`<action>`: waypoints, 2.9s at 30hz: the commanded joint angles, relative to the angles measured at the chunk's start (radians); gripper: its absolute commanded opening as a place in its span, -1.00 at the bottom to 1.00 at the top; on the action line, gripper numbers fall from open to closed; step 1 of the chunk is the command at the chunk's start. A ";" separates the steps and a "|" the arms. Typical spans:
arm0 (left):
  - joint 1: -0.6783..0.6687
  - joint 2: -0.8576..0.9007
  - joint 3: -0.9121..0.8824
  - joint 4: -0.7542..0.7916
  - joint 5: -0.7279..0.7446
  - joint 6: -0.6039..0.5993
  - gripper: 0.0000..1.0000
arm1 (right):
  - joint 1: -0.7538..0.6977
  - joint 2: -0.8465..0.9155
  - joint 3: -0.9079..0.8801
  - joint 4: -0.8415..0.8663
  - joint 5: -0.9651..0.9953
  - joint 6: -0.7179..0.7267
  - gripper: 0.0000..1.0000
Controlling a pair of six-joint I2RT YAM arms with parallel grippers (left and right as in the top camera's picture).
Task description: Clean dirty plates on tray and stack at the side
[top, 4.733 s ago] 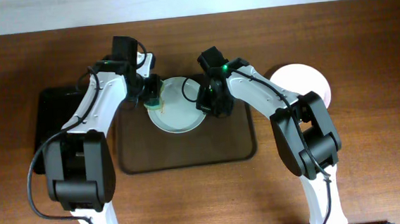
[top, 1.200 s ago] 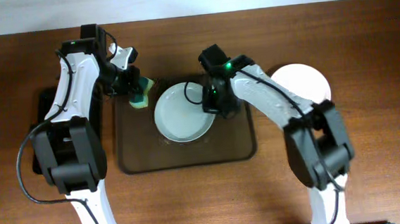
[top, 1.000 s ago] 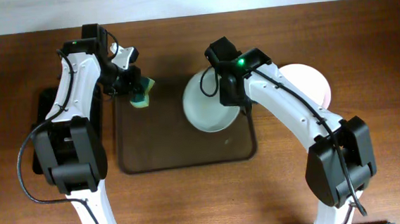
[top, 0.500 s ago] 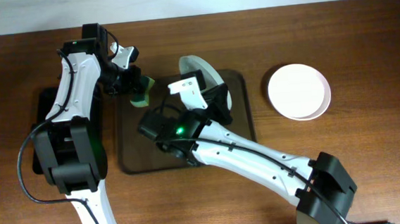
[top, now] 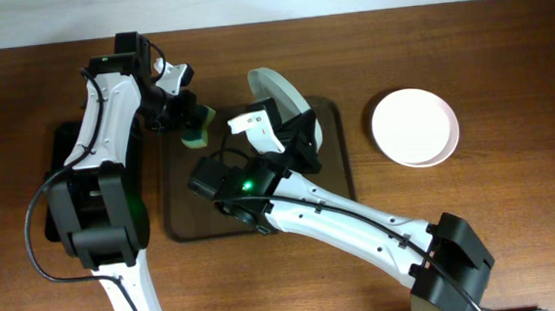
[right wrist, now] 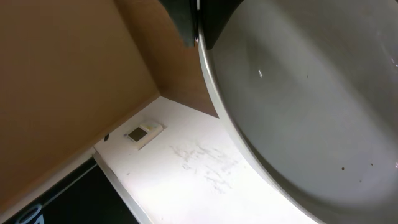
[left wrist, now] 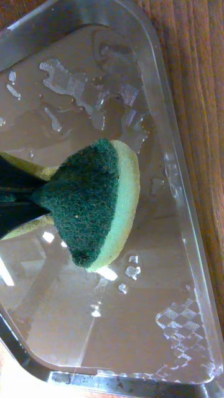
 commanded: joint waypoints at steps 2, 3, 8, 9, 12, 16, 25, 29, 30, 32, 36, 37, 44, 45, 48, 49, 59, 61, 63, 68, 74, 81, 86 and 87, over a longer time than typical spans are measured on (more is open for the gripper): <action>-0.004 0.000 -0.005 0.006 0.004 0.006 -0.99 | 0.004 -0.029 0.003 -0.002 0.009 0.056 -0.92; -0.004 0.000 -0.005 0.006 0.004 0.006 -0.99 | 0.004 -0.029 0.003 -0.001 0.009 0.056 -0.92; -0.004 0.000 -0.005 0.006 0.004 0.006 -0.99 | 0.003 -0.029 0.003 -0.001 0.000 0.071 -0.92; -0.004 0.000 -0.005 0.007 0.004 0.006 -0.99 | -0.010 -0.029 0.003 -0.001 -0.050 0.096 -0.92; -0.004 0.000 -0.005 0.007 0.004 0.006 -0.99 | -0.164 -0.029 0.003 -0.006 -0.428 0.161 -0.92; -0.004 0.000 -0.005 0.009 0.003 0.006 -0.99 | -0.416 -0.037 0.003 -0.009 -0.802 0.150 -0.92; -0.004 0.000 -0.005 0.010 0.000 0.006 -0.99 | -0.967 -0.064 0.002 0.042 -1.041 -0.060 -0.92; -0.004 0.000 -0.005 0.025 0.000 0.006 -0.99 | -1.108 -0.061 -0.076 0.126 -1.131 -0.148 -0.92; -0.004 0.000 -0.005 0.028 0.000 0.006 -0.99 | -1.110 -0.061 -0.131 0.177 -1.151 -0.150 -0.92; -0.004 0.000 -0.005 0.029 0.000 0.006 -0.99 | -1.108 -0.061 -0.229 0.277 -1.225 -0.167 -0.92; -0.004 0.000 -0.005 0.029 0.001 0.006 -0.99 | -1.108 -0.057 -0.352 0.370 -1.302 -0.166 -0.53; -0.004 0.000 -0.005 0.029 0.000 0.006 -0.99 | -1.108 -0.057 -0.352 0.363 -1.305 -0.167 0.01; 0.048 -0.116 0.079 -0.147 -0.097 -0.044 -0.99 | -1.055 -0.110 -0.248 0.296 -1.553 -0.283 0.27; 0.050 -0.158 0.079 -0.180 -0.165 -0.059 -0.99 | -1.033 -0.109 -0.248 0.296 -1.553 -0.283 0.28; 0.060 -0.248 0.077 -0.280 -0.594 -0.326 -0.99 | -0.960 -0.109 -0.248 0.327 -1.552 -0.283 0.29; 0.072 -0.250 0.073 -0.290 -0.662 -0.381 -0.99 | -0.947 -0.109 -0.248 0.334 -1.552 -0.283 0.32; 0.303 -0.249 -0.301 0.071 -0.615 -0.468 0.12 | -0.944 -0.109 -0.248 0.307 -1.548 -0.298 0.33; 0.303 -0.249 -0.301 0.078 -0.615 -0.468 0.44 | -0.944 -0.109 -0.248 0.295 -1.549 -0.317 0.30; 0.302 -0.251 -0.290 0.085 -0.564 -0.467 0.52 | -0.944 -0.124 -0.234 0.269 -1.563 -0.347 0.19; 0.221 -0.431 -0.191 0.088 -0.323 -0.196 0.53 | -0.945 -0.345 -0.102 0.083 -1.556 -0.410 0.27; 0.143 -0.484 -0.192 0.085 -0.293 -0.204 0.98 | -0.945 -0.761 -0.076 -0.104 -1.495 -0.410 0.61; 0.143 -0.484 -0.192 0.085 -0.293 -0.204 0.98 | -0.945 -0.960 -0.076 -0.126 -1.488 -0.410 0.97; 0.143 -0.484 -0.192 0.085 -0.293 -0.204 0.98 | -0.946 -1.084 -0.272 0.047 -1.397 -0.453 0.97; 0.143 -0.484 -0.192 0.085 -0.293 -0.204 0.98 | -0.945 -1.160 -0.388 0.161 -1.397 -0.481 0.97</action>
